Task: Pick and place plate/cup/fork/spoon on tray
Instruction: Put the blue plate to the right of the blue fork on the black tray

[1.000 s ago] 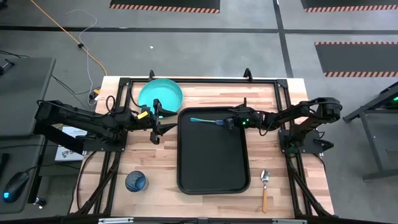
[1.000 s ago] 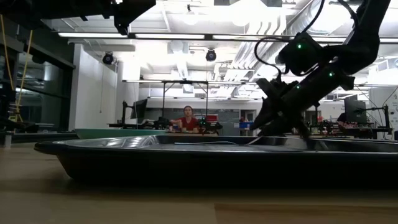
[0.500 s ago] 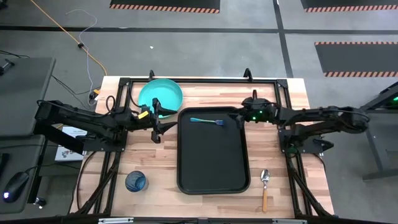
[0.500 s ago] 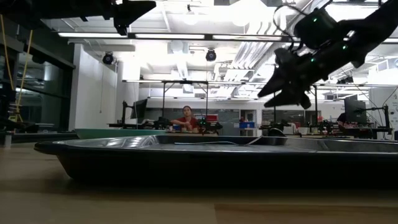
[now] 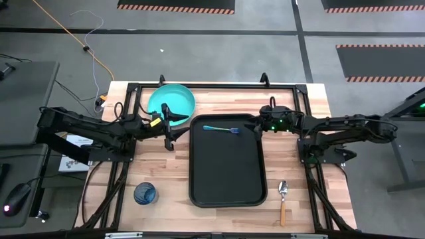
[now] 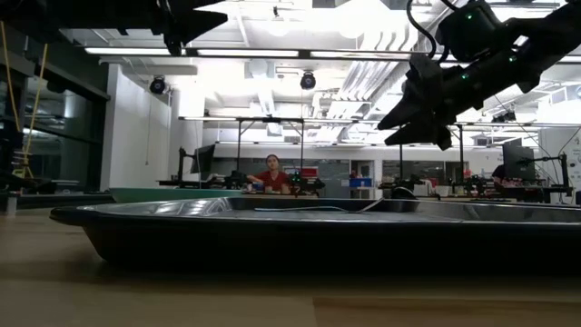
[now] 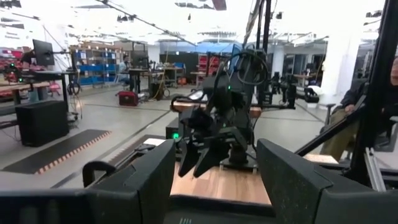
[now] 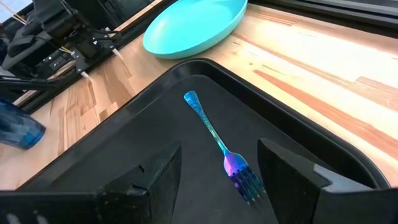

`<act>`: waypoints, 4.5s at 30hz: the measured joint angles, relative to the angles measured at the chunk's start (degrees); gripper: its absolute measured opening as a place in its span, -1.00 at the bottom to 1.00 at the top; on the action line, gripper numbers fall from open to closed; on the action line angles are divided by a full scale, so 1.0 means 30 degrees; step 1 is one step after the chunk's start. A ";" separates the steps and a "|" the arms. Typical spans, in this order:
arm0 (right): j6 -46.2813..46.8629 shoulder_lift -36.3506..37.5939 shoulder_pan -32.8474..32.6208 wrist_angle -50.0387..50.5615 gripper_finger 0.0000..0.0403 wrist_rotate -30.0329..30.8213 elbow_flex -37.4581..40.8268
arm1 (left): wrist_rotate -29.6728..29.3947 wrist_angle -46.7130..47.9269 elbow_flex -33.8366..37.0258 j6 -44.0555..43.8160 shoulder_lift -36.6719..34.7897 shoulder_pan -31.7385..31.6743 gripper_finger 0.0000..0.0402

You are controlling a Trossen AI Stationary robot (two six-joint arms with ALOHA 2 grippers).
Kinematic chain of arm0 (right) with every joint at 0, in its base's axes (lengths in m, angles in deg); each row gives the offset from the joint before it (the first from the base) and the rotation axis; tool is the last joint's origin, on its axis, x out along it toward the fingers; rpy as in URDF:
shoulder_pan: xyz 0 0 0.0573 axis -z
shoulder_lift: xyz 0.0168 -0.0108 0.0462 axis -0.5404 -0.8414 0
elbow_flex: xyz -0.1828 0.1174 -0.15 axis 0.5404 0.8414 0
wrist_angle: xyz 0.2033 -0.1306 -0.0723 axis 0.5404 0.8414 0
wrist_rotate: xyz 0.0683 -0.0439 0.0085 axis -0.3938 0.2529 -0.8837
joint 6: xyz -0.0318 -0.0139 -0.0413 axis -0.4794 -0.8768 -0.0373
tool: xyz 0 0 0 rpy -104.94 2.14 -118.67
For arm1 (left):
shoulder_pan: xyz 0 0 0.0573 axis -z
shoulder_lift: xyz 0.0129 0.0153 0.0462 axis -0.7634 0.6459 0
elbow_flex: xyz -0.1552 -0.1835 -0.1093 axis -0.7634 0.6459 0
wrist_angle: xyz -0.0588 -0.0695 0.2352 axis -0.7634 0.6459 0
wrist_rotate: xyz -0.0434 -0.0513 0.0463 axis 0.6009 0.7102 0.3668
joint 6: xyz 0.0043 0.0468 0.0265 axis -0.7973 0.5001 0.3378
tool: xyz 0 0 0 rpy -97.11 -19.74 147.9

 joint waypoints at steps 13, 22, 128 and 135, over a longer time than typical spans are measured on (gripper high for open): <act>-0.0737 0.0000 0.0000 0.0007 0.00 -0.0168 0.0000 | -0.0110 0.0737 0.0000 0.0000 0.0000 0.0000 0.06; -0.1233 -0.0007 0.0000 0.0058 0.00 -0.0168 0.0000 | -0.0131 0.0786 0.0000 0.0357 0.0000 0.0000 0.06; -0.1069 0.5969 0.0146 0.1363 0.00 0.1887 -0.0197 | -0.6060 2.5719 -2.0913 0.2971 1.7566 0.7198 -0.99; -0.0244 0.6339 0.0146 0.4046 0.00 0.2240 -0.0197 | -0.4066 2.5658 -2.2418 0.4136 2.0936 0.7184 -0.99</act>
